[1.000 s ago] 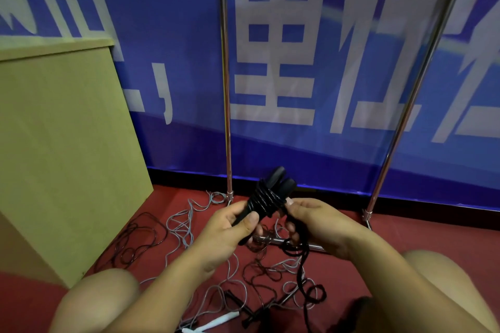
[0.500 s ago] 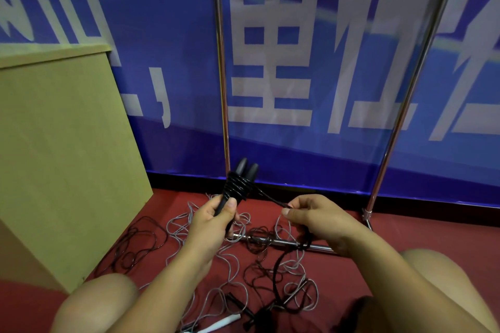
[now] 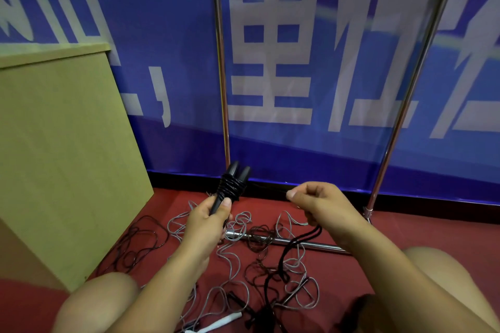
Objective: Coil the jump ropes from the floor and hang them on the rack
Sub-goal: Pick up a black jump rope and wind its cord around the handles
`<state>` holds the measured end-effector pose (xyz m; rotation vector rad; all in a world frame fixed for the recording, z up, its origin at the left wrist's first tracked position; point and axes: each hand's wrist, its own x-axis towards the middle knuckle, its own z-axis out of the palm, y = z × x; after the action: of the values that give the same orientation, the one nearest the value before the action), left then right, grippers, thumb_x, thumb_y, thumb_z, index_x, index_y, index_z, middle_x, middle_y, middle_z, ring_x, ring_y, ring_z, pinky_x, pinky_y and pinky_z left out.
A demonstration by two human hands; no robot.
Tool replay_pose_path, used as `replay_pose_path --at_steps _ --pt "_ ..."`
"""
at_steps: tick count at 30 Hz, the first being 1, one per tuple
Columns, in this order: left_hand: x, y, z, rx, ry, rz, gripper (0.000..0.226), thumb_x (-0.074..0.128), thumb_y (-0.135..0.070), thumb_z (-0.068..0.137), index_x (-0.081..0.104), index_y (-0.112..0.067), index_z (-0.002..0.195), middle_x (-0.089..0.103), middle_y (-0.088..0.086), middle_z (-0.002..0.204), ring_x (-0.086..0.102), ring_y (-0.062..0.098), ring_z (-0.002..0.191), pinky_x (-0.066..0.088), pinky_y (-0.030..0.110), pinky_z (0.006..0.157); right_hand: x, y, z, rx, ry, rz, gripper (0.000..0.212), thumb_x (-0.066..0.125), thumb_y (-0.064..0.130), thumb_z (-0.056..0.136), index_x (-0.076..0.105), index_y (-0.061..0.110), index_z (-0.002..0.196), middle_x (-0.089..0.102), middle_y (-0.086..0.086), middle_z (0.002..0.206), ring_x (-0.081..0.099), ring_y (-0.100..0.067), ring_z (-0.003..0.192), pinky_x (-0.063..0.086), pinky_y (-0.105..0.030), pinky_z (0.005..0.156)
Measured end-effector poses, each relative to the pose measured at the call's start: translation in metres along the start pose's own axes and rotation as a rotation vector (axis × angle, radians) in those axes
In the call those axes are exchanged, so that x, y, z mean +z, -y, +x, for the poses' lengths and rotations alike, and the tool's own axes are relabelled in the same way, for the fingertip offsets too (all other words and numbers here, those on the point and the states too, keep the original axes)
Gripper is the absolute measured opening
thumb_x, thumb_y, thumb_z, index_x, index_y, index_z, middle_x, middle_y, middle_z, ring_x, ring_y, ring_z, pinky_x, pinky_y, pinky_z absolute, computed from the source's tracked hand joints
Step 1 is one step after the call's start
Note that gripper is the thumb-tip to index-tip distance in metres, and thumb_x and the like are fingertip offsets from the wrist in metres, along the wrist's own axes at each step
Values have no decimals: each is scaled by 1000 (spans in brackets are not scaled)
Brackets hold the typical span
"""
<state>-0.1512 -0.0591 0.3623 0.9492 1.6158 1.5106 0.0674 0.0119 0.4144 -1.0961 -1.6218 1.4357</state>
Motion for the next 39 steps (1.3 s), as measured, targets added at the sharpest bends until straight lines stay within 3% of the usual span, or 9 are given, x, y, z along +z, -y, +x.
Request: replay_pose_path --at_steps 8,13,17,20,24,27,33,37,39 --pt "1 7 3 17 -12 99 20 60 -29 98 69 -15 89 58 -4 65 47 10 56 38 30 59 -1 0 -4 -112 125 -1 12 74 16 86 70 6 81 38 -1 56 27 -13 50 26 -25 48" --pt "5 14 -3 21 221 302 24 59 -31 98 68 -10 92 57 -4 62 42 7 49 33 26 55 -3 -1 -5 -157 136 2 9 76 16 84 73 11 77 35 -4 58 26 -14 52 23 -29 51" --pt "5 11 -8 46 438 377 37 60 -46 91 63 -9 86 56 -5 64 44 15 59 35 33 62 -5 0 -6 -182 114 -32 15 72 22 88 73 8 83 51 -2 59 35 -13 51 30 -25 50" --pt "4 7 -14 67 602 339 37 60 -46 90 59 -9 83 53 -3 65 42 16 61 34 33 62 -7 3 -7 -208 73 -97 17 70 21 90 71 5 83 63 -3 64 53 -5 52 42 -17 54" --pt "7 -2 -22 90 749 256 52 60 -46 92 58 5 104 51 -7 64 41 13 62 33 25 56 -7 1 -5 -227 -7 -229 12 73 27 88 73 17 82 70 -11 78 62 -8 65 51 -25 65" --pt "5 -6 -24 109 793 197 58 60 -45 92 55 10 109 50 -5 65 40 13 61 34 21 54 -8 0 -2 -211 -48 -168 9 77 27 84 75 18 82 72 -9 80 66 -12 70 55 -31 72" --pt "2 -10 -28 84 838 102 62 61 -43 90 54 12 118 48 0 66 41 13 61 34 18 51 -9 5 -4 -169 -12 -49 20 83 32 74 74 14 79 66 -7 73 61 -15 65 50 -29 67" --pt "0 -13 -29 88 866 46 50 62 -39 92 60 3 118 43 10 73 43 12 63 34 17 51 -12 7 -3 -117 11 22 28 83 37 66 74 14 79 63 -11 75 53 -25 70 46 -39 71" --pt "-1 -13 -29 81 864 9 55 66 -44 90 59 4 115 42 13 78 44 11 63 34 17 51 -11 7 -3 -107 -4 24 28 82 38 65 74 15 78 64 -10 75 56 -25 71 48 -41 74"
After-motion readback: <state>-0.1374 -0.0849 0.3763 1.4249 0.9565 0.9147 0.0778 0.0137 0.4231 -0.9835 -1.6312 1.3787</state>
